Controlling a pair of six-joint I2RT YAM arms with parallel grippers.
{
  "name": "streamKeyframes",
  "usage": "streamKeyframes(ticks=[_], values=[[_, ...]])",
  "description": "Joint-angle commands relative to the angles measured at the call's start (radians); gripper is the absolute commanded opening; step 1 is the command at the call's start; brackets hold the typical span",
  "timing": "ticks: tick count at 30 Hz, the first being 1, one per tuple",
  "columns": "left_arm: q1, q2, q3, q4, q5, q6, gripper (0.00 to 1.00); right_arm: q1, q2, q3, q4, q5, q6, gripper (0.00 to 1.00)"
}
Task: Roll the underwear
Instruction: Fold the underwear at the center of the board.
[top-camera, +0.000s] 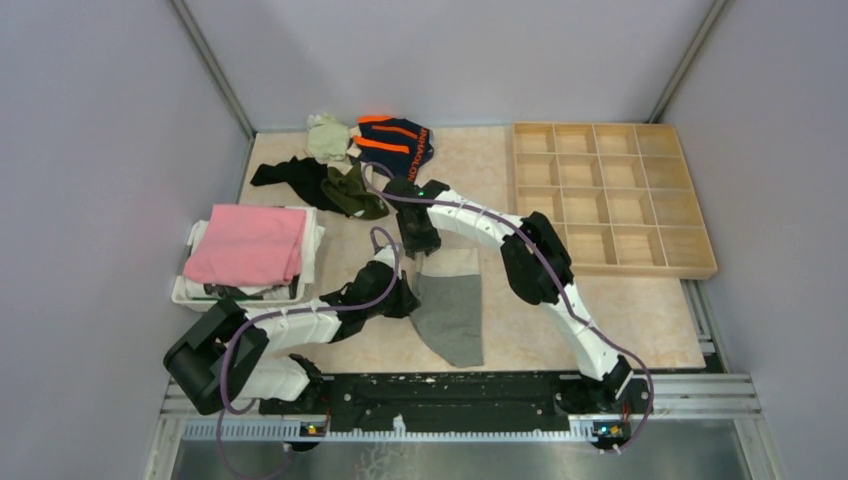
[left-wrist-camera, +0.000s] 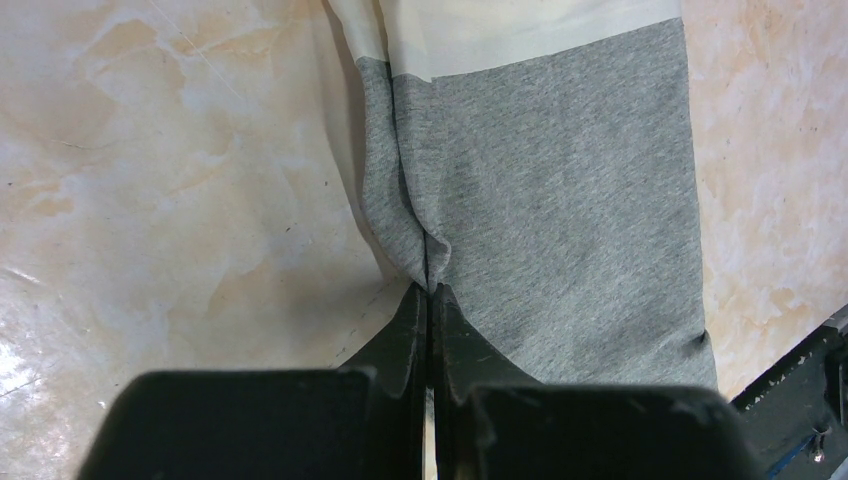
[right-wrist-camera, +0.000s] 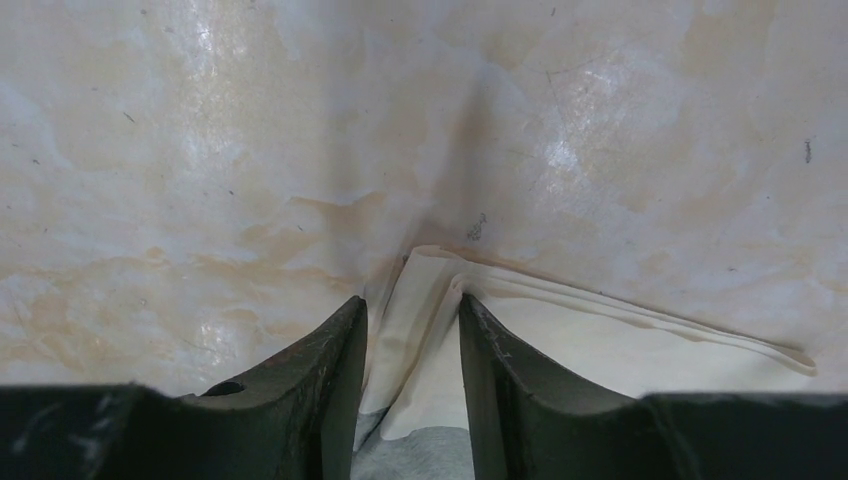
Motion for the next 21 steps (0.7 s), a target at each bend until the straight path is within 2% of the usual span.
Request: streamKeyframes(ticks=[1,14,17,19,21], values=[[-0.005,0.019,-0.017,-0.005,-0.008,0.016,0.00,0.018,0.030,0.044,-0.016,0.022,-0.009,0.37],[-0.005,0.021,-0.014,-0.010,-0.008,0.016,0.00,0.018,0.056,0.057,-0.024,0.033,-0.018,0.22],[-0.005,0.019,-0.012,-0.015,-0.008,0.017,0.00,0.017,0.054,0.057,-0.018,0.039,-0.016,0.12],[-0.005,0.016,-0.007,-0.023,-0.008,0.018,0.00,0.018,0.044,0.050,-0.002,0.038,-0.012,0.01],[-0.005,0.007,0.005,-0.048,-0.024,0.020,0.00,0.017,0.025,0.035,0.023,0.027,-0.005,0.00]])
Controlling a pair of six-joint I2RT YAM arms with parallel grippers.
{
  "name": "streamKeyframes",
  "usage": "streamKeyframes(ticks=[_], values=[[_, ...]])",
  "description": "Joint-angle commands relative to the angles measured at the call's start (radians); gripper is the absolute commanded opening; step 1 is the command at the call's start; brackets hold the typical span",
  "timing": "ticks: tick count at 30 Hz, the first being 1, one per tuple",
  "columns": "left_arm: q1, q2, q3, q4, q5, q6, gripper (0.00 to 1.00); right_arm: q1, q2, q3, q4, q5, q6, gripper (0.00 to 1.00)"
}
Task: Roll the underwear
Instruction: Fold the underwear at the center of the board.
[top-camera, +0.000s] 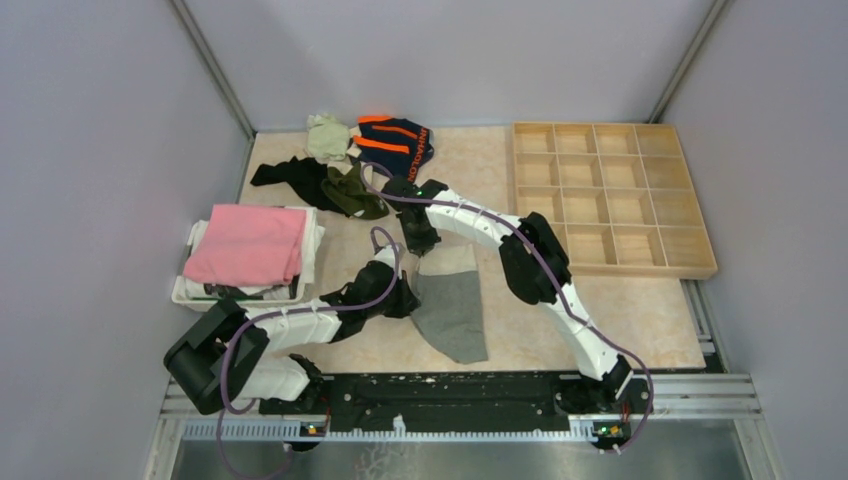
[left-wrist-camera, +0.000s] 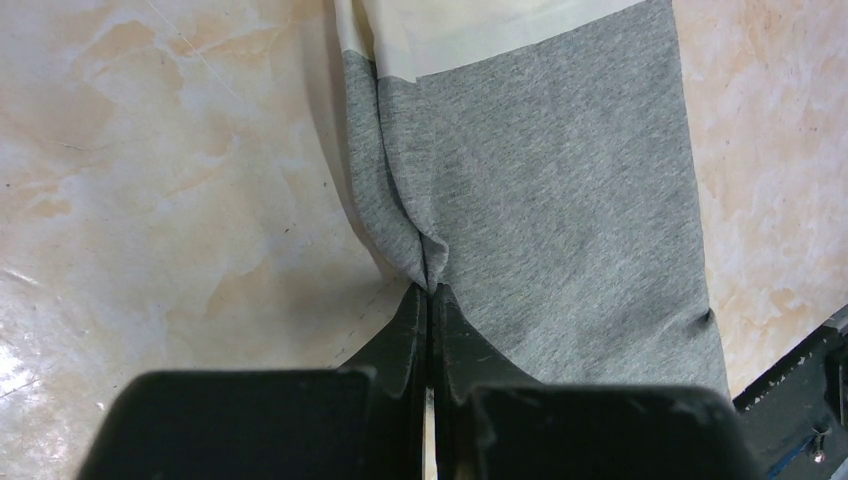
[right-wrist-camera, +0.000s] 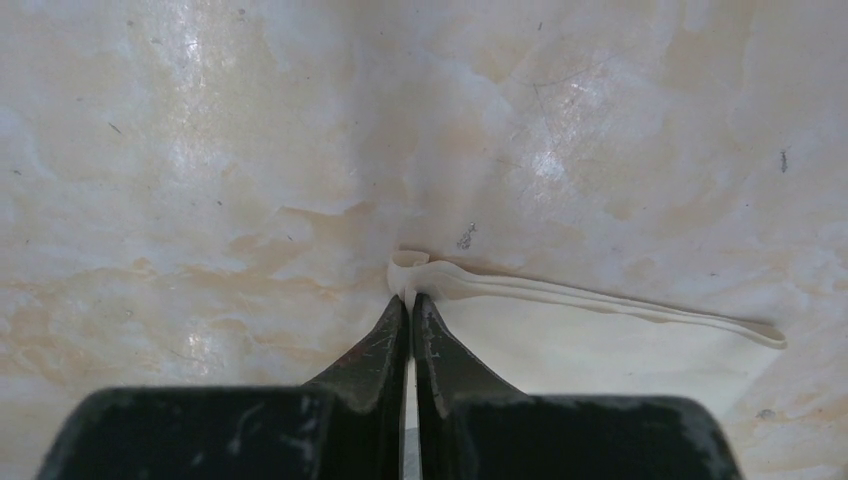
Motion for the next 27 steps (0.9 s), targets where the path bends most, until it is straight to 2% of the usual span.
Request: streamKeyframes(ticks=[1,5,13,19,22,27], values=[[-0.005,-0.003,0.017,-0.086,-0.044,0.019,0.00,0.013,-0.007,-0.012,0.073,-0.010,0.016,0.00],[-0.005,-0.051,0.071,-0.222,-0.118,0.010,0.00,-0.004,-0.089,-0.071,0.149,-0.023,0.041,0.00],[-0.006,-0.120,0.208,-0.443,-0.243,0.085,0.00,-0.078,-0.305,-0.327,0.399,-0.138,0.133,0.00],[-0.007,-0.098,0.292,-0.497,-0.285,0.207,0.00,-0.130,-0.437,-0.519,0.575,-0.220,0.203,0.00],[-0.016,-0.082,0.327,-0.511,-0.298,0.264,0.00,-0.148,-0.472,-0.566,0.604,-0.222,0.207,0.00],[-0.085,-0.059,0.354,-0.493,-0.299,0.351,0.00,-0.182,-0.528,-0.666,0.667,-0.236,0.208,0.00]])
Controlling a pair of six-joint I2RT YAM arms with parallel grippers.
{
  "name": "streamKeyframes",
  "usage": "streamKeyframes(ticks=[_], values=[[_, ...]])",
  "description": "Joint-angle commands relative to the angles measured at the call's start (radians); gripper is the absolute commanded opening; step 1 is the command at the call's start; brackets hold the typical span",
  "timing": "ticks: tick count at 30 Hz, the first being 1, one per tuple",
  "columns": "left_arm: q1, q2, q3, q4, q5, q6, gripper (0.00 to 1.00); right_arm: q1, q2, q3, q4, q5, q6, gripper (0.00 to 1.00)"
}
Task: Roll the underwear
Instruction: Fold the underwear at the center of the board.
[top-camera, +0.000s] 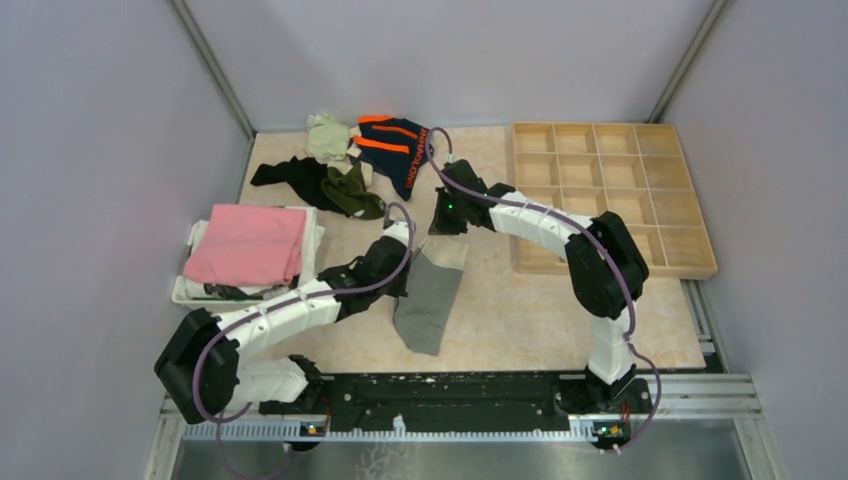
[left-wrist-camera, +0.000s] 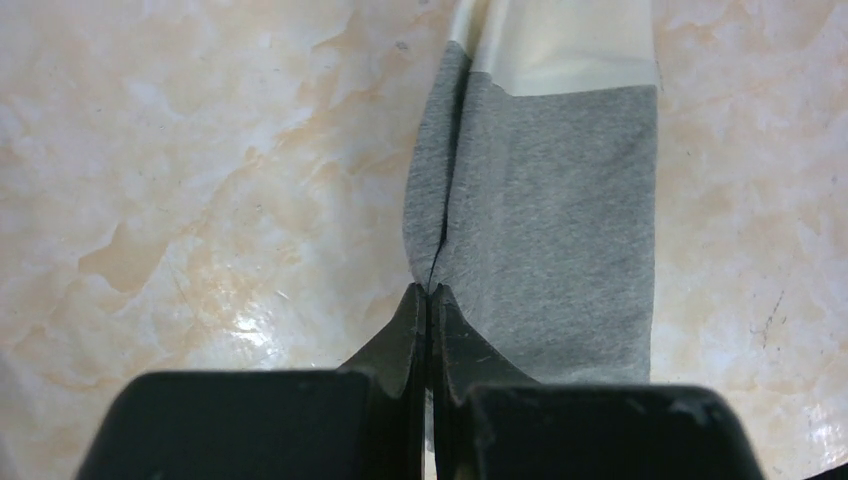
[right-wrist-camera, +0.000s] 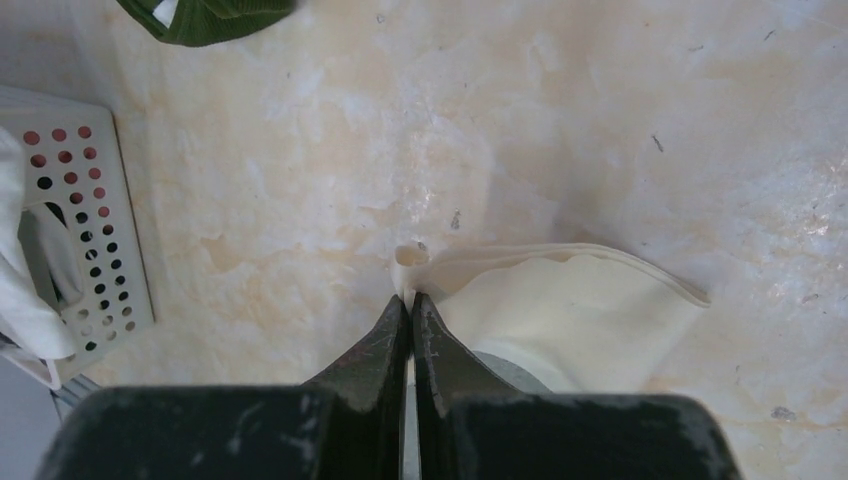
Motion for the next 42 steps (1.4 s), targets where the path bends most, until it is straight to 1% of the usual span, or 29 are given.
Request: streamKeyframes(ticks=[1,8,16,21,35,40,42], values=[[-0.077,0.024,0.045,-0.005,-0.029,0.113,0.00,-0.028,-0.090,-0.079,0.117,-0.028,0.017,0.00],[-0.214,0.109,0.080,-0.006,-0.103,0.107,0.00,-0.075,-0.129,-0.182,0.186,-0.081,-0.008,0.00],[-0.285,0.236,0.136,-0.010,-0.161,0.033,0.00,-0.108,-0.136,-0.240,0.217,-0.103,-0.059,0.00],[-0.302,0.271,0.148,-0.004,-0.178,0.005,0.00,-0.115,-0.139,-0.254,0.232,-0.127,-0.083,0.00],[-0.316,0.337,0.160,0.040,-0.137,-0.026,0.00,-0.122,-0.145,-0.291,0.226,-0.109,-0.123,0.00],[-0.319,0.363,0.163,0.055,-0.116,-0.033,0.00,-0.124,-0.149,-0.302,0.224,-0.102,-0.130,0.02],[-0.319,0.367,0.164,0.062,-0.109,-0.036,0.03,-0.124,-0.149,-0.304,0.220,-0.096,-0.134,0.04]])
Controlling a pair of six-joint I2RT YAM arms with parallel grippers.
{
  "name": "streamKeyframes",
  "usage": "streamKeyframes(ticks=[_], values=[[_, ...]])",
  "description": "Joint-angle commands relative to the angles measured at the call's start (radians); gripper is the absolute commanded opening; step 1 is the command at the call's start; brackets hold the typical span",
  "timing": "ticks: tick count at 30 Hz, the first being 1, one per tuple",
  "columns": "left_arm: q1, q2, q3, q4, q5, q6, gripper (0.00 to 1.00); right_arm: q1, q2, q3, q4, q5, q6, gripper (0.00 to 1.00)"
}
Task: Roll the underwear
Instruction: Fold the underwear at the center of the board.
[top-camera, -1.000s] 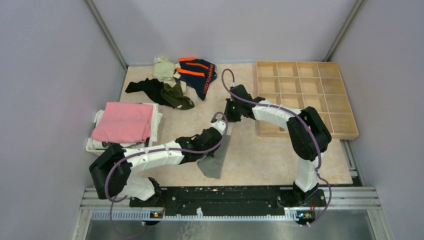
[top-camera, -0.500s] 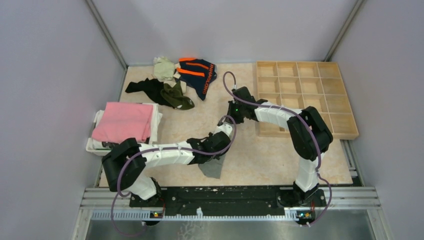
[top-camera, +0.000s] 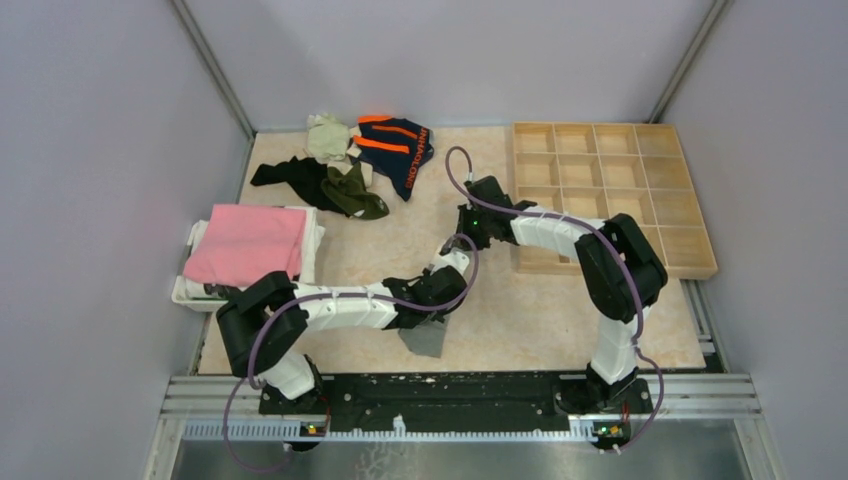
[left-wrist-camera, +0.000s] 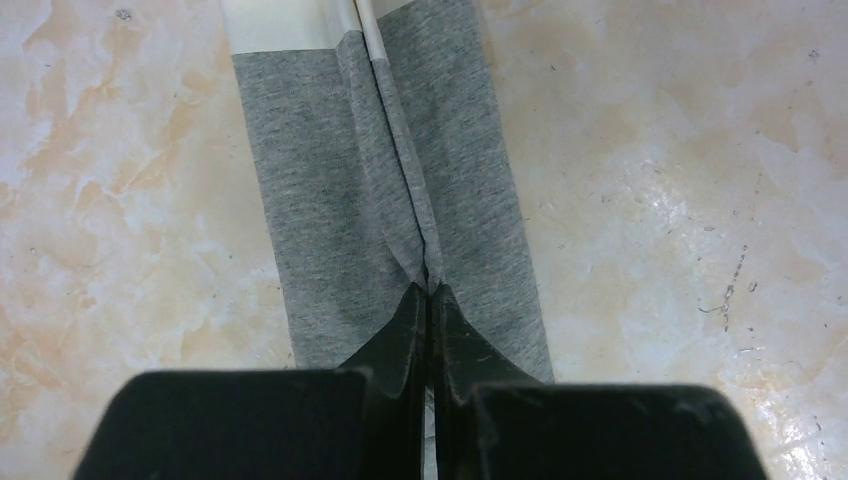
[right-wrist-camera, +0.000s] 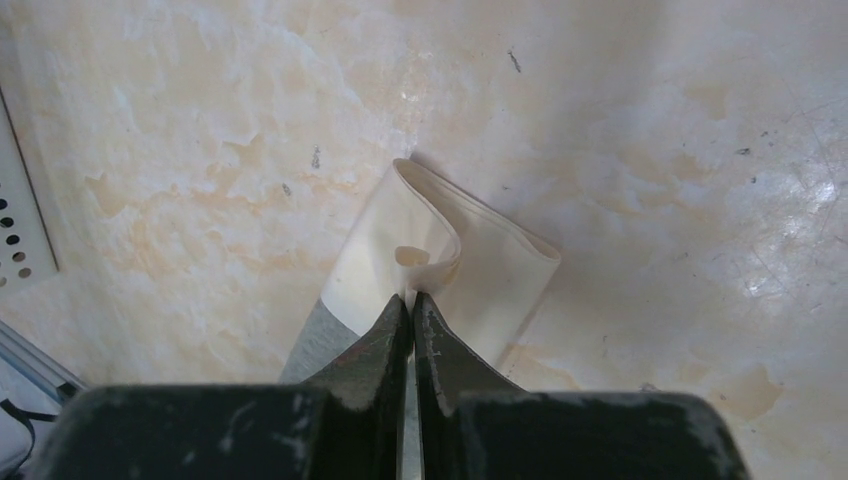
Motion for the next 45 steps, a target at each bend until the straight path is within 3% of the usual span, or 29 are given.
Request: streamKeyframes(ticks=[1,7,13,26,29,33,36,45], values=[[-0.010,0.016,0.029,0.031,0.036,-0.022,0.05,-0.022,-0.062,-0.005,0.038,0.036,-0.027,0.04],[-0.010,0.003,0.034,0.038,0.043,-0.031,0.19,-0.022,-0.070,-0.008,0.024,0.063,-0.041,0.14],[-0.010,-0.037,0.045,0.031,0.048,-0.040,0.37,-0.021,-0.098,0.008,-0.006,0.105,-0.069,0.31],[-0.009,-0.231,0.045,0.030,0.058,-0.051,0.51,-0.021,-0.231,-0.045,-0.017,0.195,-0.134,0.36],[-0.006,-0.281,-0.009,0.068,0.018,-0.054,0.48,-0.021,-0.250,-0.068,0.008,0.100,-0.145,0.31],[0.002,-0.308,-0.095,0.088,-0.019,-0.089,0.27,-0.016,-0.245,-0.097,0.045,-0.105,-0.124,0.14],[0.005,-0.324,-0.145,0.084,-0.039,-0.130,0.15,0.019,-0.246,-0.136,0.065,-0.152,-0.099,0.07],[0.009,-0.396,-0.229,0.072,-0.078,-0.195,0.05,0.140,-0.230,-0.237,0.138,-0.143,-0.019,0.02]])
